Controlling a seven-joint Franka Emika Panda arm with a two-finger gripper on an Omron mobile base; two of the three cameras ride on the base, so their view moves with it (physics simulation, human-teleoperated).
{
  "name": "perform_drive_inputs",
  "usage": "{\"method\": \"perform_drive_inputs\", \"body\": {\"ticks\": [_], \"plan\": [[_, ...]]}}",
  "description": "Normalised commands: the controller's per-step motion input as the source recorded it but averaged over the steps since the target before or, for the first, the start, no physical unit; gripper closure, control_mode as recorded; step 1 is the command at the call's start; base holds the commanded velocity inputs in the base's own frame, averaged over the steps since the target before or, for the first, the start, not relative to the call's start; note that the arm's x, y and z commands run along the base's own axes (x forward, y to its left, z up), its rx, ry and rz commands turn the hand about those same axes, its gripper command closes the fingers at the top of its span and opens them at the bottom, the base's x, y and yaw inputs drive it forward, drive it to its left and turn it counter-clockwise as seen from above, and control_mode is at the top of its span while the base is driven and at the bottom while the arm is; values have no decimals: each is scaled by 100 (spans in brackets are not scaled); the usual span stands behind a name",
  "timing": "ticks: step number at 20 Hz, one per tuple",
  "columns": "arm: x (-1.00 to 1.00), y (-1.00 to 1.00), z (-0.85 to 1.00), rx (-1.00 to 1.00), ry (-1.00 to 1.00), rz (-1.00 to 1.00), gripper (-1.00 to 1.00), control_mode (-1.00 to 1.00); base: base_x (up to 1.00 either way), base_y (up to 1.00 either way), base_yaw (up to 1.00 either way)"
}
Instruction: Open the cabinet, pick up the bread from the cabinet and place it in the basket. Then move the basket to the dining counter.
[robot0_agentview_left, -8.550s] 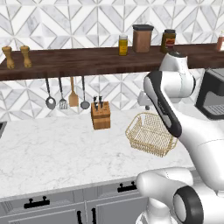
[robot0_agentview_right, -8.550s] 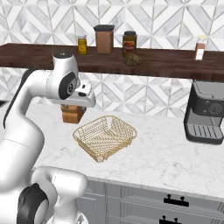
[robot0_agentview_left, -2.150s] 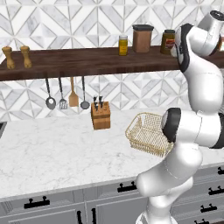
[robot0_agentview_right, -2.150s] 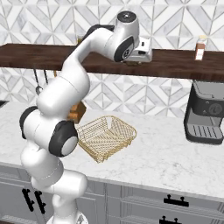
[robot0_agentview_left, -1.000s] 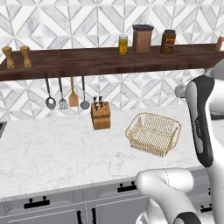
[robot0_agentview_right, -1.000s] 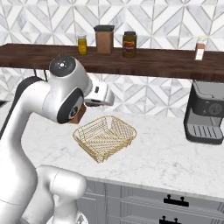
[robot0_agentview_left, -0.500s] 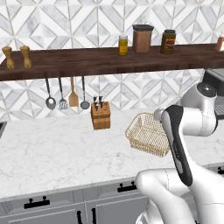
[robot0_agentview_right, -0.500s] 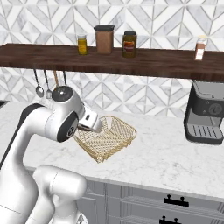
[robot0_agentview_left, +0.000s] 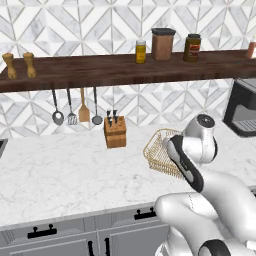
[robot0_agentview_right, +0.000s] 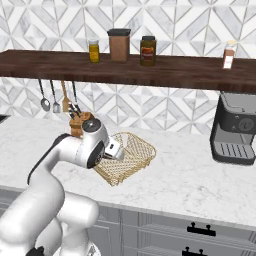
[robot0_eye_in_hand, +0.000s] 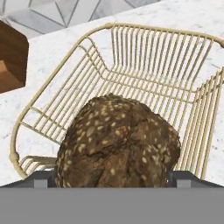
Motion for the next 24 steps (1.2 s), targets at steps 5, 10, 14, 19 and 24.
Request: {"method": "perform_drive_inputs", "body": {"ticks": [5,10,14,19,24], "plan": [[72,-11,-59,0,14,0,100,-100,0,0,0],[71,-15,-23,0,14,0,100,-100,0,0,0],[38,-7,-19,0,6,0,100,-100,0,0,0],[4,-8,-49,-1,1,0,100,-100,0,0,0],[7,-12,-46,-2,0,0,-100,-100,0,0,0]]}}
